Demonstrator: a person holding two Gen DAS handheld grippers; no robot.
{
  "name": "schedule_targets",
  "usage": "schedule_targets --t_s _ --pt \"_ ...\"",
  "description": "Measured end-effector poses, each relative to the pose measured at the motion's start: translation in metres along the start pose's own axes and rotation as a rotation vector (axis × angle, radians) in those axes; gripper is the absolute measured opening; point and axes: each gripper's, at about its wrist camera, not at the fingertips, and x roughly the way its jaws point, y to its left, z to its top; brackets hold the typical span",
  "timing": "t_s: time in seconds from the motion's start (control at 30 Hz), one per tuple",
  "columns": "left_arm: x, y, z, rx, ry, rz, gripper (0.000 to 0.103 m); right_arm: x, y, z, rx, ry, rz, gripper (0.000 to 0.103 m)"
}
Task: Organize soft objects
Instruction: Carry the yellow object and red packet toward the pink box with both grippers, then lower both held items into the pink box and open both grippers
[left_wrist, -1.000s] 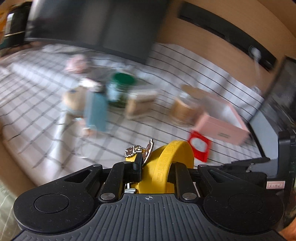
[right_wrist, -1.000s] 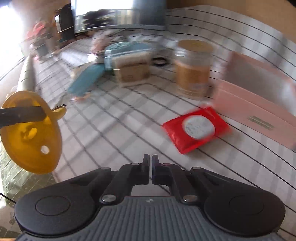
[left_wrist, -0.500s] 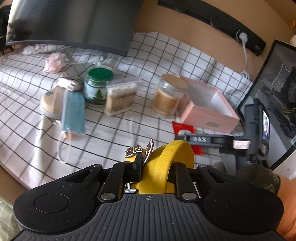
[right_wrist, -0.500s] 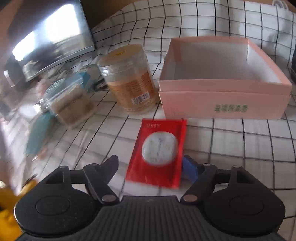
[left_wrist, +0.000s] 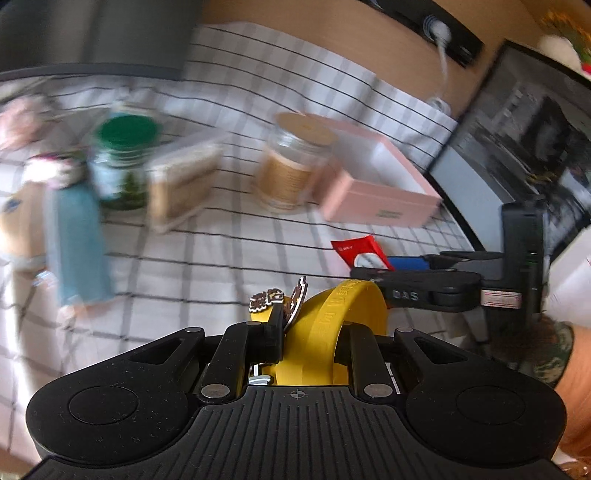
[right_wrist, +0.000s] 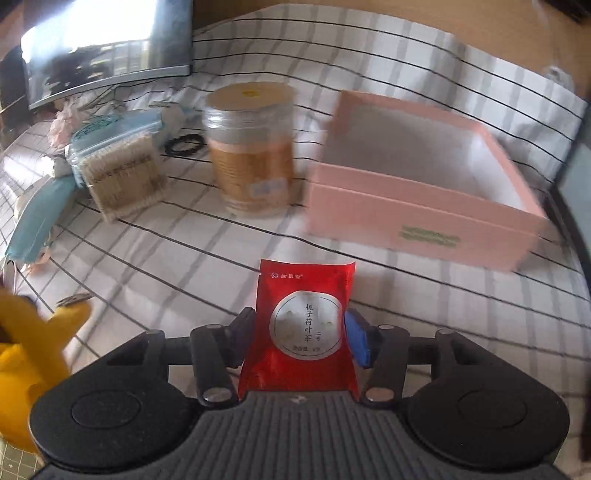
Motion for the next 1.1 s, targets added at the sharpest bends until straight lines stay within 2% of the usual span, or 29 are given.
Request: schedule_targets --t_s 0.17,0.33,0.47,0.6,0.7,0.77,0.8,0.9,0.97,1.1 --pt "0.021 -0.046 0.004 0.084 0.014 -0.065 0.018 -0.049 -0.055 -0.007 0.088 -0.029 0.024 0.052" --pt "0.032 -0.097 0.019 0.193 -0.023 -0.126 0.018 -0.102 -0.099 0.001 0.102 -0.144 -0.018 0.053" --pt "0.033 -0.119 0.059 0.247 -0.110 -0.163 0.018 -0.127 -0.120 0.020 0.088 -0.263 -0.061 0.053" --pt "0.045 -0.138 0.118 0.299 -0.203 -0.143 0.019 -0.124 -0.130 0.050 0.082 -0.332 -0.080 0.053" --pt "0.061 -0.156 0.166 0.335 -0.230 -0.103 0.020 -0.112 -0.132 0.075 0.076 -0.384 -0.093 0.053" --pt "0.075 -0.163 0.196 0.315 -0.225 -0.080 0.020 -0.092 -0.133 0.094 0.081 -0.403 -0.080 0.055" --pt "0.085 -0.164 0.213 0.291 -0.223 -0.079 0.021 -0.079 -0.134 0.103 0.087 -0.405 -0.067 0.060" --pt "0.123 -0.164 0.245 0.283 -0.176 -0.063 0.022 -0.043 -0.134 0.114 0.118 -0.324 -0.053 0.065" --pt "0.157 -0.158 0.251 0.267 -0.090 -0.010 0.023 -0.031 -0.134 0.109 0.132 -0.283 -0.030 0.065" --pt "0.201 -0.144 0.229 0.294 0.031 0.049 0.026 -0.021 -0.134 0.085 0.121 -0.227 -0.024 0.066"
